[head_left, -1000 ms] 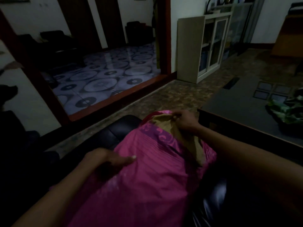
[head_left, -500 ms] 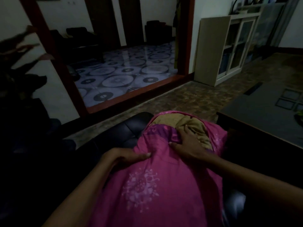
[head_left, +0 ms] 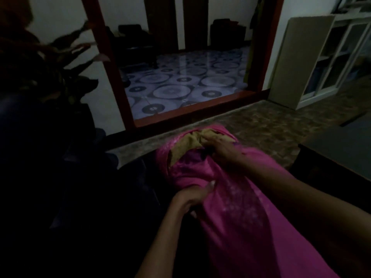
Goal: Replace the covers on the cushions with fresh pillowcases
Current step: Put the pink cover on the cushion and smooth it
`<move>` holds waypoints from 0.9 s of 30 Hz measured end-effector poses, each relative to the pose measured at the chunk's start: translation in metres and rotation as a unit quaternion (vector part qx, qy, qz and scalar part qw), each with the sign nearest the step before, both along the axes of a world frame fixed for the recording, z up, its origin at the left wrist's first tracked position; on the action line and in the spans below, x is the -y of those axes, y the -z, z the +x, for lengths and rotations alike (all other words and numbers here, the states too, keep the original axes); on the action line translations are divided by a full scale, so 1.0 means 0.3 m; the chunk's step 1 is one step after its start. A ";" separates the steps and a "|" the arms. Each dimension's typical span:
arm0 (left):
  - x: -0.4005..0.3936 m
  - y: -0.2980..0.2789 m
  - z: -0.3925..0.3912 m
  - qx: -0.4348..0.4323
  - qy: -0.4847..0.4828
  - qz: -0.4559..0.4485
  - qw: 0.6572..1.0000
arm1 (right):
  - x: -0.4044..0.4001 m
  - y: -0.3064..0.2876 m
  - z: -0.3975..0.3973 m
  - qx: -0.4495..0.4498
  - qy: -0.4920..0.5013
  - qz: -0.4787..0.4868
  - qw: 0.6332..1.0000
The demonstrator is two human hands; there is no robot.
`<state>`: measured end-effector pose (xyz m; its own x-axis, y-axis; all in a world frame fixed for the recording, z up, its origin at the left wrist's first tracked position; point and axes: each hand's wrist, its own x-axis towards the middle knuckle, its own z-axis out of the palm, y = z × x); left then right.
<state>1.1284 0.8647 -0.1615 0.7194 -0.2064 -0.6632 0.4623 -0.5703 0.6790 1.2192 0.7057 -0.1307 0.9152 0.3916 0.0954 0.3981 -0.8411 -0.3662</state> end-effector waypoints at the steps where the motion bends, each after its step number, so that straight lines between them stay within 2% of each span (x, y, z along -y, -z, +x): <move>1: 0.026 0.000 -0.009 -0.005 -0.001 -0.015 1.000 | -0.011 -0.007 0.001 -0.002 0.010 -0.013 1.000; 4: 0.049 0.018 -0.029 -0.049 0.017 -0.048 0.998 | -0.012 0.002 -0.016 -0.040 0.030 -0.071 0.996; 7: -0.037 0.018 0.004 -0.069 0.032 -0.005 0.997 | 0.020 0.044 -0.059 -0.040 0.021 -0.024 0.999; 8: -0.084 0.016 0.025 -0.054 0.009 0.011 0.998 | 0.028 0.057 -0.071 -0.035 0.025 -0.003 0.999; 10: -0.176 -0.001 0.056 0.050 -0.083 0.042 0.994 | 0.034 0.067 -0.099 -0.030 0.025 0.021 0.999; 12: -0.270 -0.017 0.088 0.210 -0.183 0.119 0.953 | 0.039 0.065 -0.127 -0.030 0.014 0.033 0.999; 14: -0.331 -0.038 0.098 0.307 -0.240 0.125 0.913 | 0.049 0.059 -0.163 -0.039 0.002 0.033 0.999; 17: -0.342 -0.035 0.098 0.332 -0.254 0.047 0.907 | 0.051 0.062 -0.237 -0.025 -0.010 0.045 0.999; 19: -0.340 0.000 0.099 0.334 -0.242 0.060 0.909 | 0.048 0.086 -0.247 -0.011 -0.026 0.034 0.999; 23: -0.363 0.038 0.105 0.358 -0.254 0.092 0.894 | 0.013 0.076 -0.187 -0.058 -0.014 -0.052 0.997; 27: -0.393 0.028 0.148 0.371 -0.304 0.093 0.873 | -0.101 0.026 -0.133 0.022 -0.031 -0.087 0.996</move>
